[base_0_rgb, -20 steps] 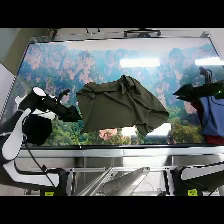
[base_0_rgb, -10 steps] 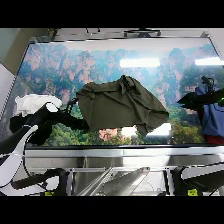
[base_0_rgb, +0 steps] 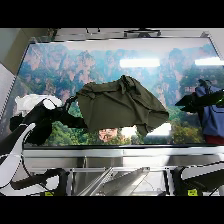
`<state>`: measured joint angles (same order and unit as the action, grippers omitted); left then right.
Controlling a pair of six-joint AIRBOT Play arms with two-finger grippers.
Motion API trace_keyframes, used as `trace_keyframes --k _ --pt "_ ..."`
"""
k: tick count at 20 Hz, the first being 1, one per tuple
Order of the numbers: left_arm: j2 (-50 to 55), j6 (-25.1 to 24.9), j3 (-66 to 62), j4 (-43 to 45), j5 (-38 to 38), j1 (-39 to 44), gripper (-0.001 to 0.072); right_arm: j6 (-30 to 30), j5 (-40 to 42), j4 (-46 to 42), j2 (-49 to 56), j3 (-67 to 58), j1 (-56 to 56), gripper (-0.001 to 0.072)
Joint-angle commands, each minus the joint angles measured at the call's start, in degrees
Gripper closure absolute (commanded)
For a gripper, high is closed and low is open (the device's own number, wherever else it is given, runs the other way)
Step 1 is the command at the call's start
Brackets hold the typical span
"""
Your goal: Fold the shirts.
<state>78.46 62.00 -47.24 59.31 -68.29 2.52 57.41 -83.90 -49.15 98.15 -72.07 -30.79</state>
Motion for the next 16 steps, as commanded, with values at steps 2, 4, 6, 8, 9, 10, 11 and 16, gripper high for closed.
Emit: trace_keyframes --k 2,4,6,8,9,10,11,16 --pt "0.0 0.0 3.3 0.7 2.5 3.7 0.0360 -2.0 2.8 -0.2 1.2 5.4 3.0 0.0053" --pt "0.0 0.0 3.3 1.0 5.0 5.8 0.0361 -2.0 3.6 -0.2 2.7 7.0 4.9 0.0053" --pt "0.0 0.0 3.3 1.0 7.9 6.5 0.0361 -1.9 3.5 -0.1 4.2 7.2 6.8 0.0053" --pt "0.0 0.1 3.3 1.2 9.3 6.5 0.0361 -1.9 4.2 0.4 4.7 7.2 8.8 0.0055" --pt "0.0 0.1 3.3 1.2 10.0 6.5 0.0361 -1.9 4.5 0.6 4.7 7.2 9.8 0.0106" --pt "0.0 0.1 3.3 1.2 10.8 6.5 0.0361 -1.9 4.5 1.0 4.7 7.1 10.8 0.0288" --pt "0.0 0.1 3.3 1.1 11.8 6.5 0.0361 -1.9 4.5 1.5 4.7 7.1 11.6 0.0451" --pt "0.0 2.7 3.3 1.2 15.9 6.5 0.0375 -1.9 3.9 4.8 4.0 7.1 13.1 0.0690"
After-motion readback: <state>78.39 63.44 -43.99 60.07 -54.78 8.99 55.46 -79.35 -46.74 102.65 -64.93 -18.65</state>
